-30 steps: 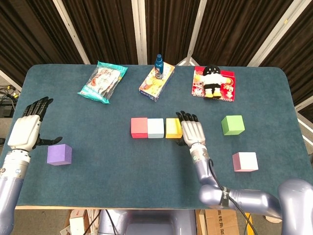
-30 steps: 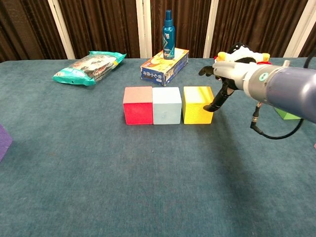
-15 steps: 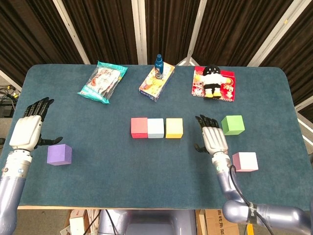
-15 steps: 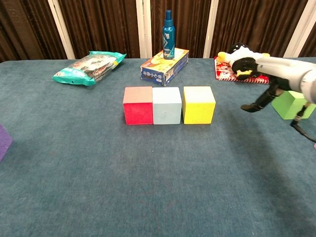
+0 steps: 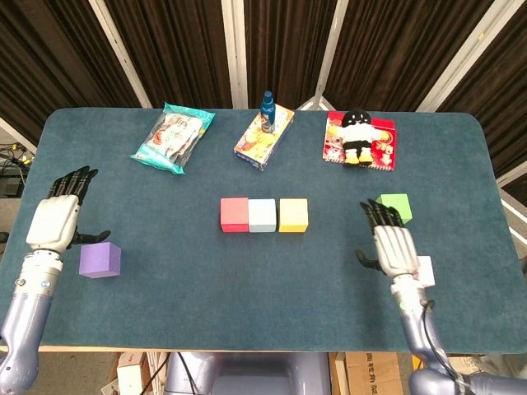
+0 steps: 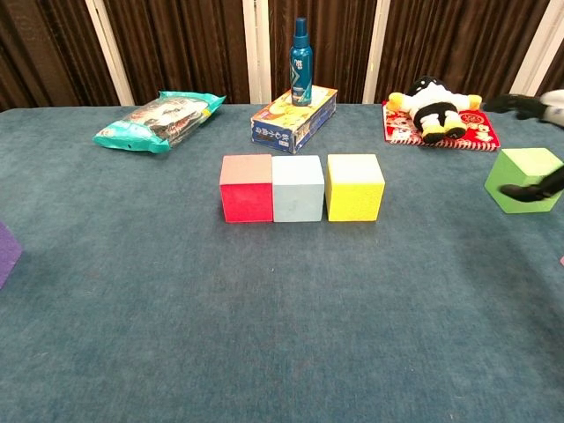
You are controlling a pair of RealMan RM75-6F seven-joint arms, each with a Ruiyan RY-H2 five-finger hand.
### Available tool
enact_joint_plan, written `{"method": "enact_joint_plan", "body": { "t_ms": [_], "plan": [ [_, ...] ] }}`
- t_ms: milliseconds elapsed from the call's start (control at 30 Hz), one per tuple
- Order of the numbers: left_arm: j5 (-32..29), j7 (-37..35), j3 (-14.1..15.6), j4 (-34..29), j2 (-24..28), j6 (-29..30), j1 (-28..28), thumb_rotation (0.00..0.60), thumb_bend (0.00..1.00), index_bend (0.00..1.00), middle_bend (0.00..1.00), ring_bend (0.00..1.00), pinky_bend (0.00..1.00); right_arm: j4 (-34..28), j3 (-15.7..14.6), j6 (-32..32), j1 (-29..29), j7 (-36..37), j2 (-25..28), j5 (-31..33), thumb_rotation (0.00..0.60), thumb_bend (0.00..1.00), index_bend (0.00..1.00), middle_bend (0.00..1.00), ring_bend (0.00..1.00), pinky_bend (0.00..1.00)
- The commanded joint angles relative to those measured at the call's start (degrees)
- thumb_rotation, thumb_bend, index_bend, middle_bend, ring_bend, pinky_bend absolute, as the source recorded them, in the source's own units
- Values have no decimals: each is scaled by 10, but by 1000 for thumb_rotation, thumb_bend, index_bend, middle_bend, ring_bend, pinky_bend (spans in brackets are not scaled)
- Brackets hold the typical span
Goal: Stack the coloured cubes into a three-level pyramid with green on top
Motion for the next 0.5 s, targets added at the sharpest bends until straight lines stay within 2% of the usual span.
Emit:
{"method": "enact_joint_plan", "body": {
  "t_ms": [33,267,500],
  "plan": [
    [-5,17,1,13,-15,-5,-11,600,106,0,6,0,18,6,-14,18,-26,29,23,-38,600,344,0,0,0,0],
    [-31,68,-3,66,-65,-47,-58,600,107,0,6,0,18,23,14,19,-42,75,35,-55,600,344,0,0,0,0],
    [-96,118,-19,123,-131,-101,-125,600,153,0,4,0,18,18,36,-1,-49,108,47,-53,600,343,0,0,0,0]
  ]
}}
